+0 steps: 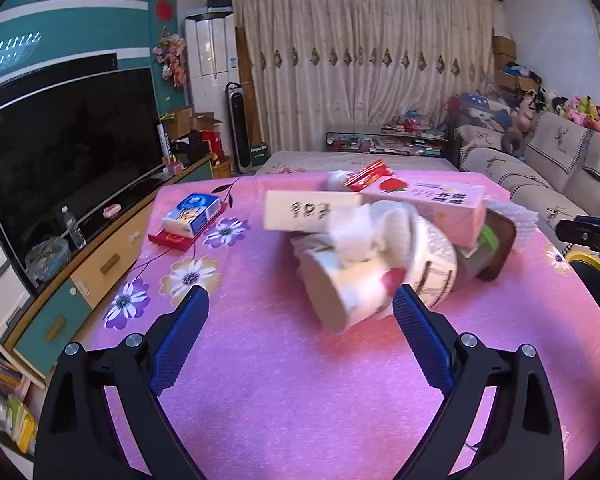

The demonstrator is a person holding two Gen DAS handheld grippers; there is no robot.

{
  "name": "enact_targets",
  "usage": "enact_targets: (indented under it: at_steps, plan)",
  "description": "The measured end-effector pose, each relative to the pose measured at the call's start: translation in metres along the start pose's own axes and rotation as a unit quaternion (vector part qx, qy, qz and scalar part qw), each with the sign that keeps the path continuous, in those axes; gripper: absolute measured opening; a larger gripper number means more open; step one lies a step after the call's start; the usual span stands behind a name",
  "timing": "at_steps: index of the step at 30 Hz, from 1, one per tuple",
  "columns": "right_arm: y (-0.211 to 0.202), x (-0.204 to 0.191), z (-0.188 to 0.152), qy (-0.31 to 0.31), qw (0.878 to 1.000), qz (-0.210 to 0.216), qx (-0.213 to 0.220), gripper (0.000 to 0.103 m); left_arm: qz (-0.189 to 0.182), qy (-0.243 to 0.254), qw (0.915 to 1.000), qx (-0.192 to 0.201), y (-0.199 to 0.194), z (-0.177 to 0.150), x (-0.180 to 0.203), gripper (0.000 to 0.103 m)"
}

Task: Collect trash
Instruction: 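Return the left tool to the table while the right gripper grasps the white foam net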

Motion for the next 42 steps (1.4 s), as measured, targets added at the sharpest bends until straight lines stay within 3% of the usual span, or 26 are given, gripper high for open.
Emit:
enact_targets:
  at_steps: [5, 8, 14, 18, 22, 25, 34, 42]
  plan:
    - [0.027, -0.025, 0.018, -0.021, 1.000, 0.009, -0.003, 0.062, -0.010, 0.007, 0.9999, -0.002, 0.008, -0.004, 0.004, 0.092]
    - [0.037, -0.016, 0.028, -0.018, 1.000, -0.017, -0.001, 0.062, -0.012, 0.015, 0.9998, 0.007, 0.002, -0.004, 0.009, 0.093]
    - [0.043, 0.012, 0.018, 0.015, 1.000, -0.007, -0.004, 0.060, -0.012, 0.013, 0.9998, 0.012, -0.001, -0.004, 0.012, 0.097]
    - [0.048, 0.018, 0.014, 0.026, 0.999, 0.018, -0.009, 0.044, -0.018, 0.016, 0.9996, 0.014, -0.002, -0.005, 0.014, 0.097]
    - [0.051, 0.016, 0.011, 0.029, 0.999, 0.034, -0.015, 0.017, -0.022, 0.024, 0.9992, 0.023, -0.005, -0.005, 0.017, 0.098]
    - [0.044, 0.012, 0.012, 0.024, 0.999, 0.039, -0.003, 0.012, -0.023, 0.029, 0.9988, 0.032, -0.009, -0.006, 0.020, 0.098]
    - [0.013, 0.004, 0.022, 0.012, 0.999, 0.008, 0.041, 0.011, -0.031, 0.041, 0.9980, 0.036, -0.013, -0.006, 0.026, 0.098]
    - [-0.023, 0.003, 0.015, -0.012, 0.996, -0.051, 0.065, 0.011, -0.035, 0.039, 0.9982, 0.031, -0.010, -0.005, 0.024, 0.098]
Point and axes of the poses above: each gripper's, at about its wrist camera, not at the fingertips, and y roughly the way its jaws point, x to its right, z to its top, the point moved 6 cm from there along y, roughly the way its jaws point, and after that the axes turned 12 degrees about z, right-handed, at the moved point
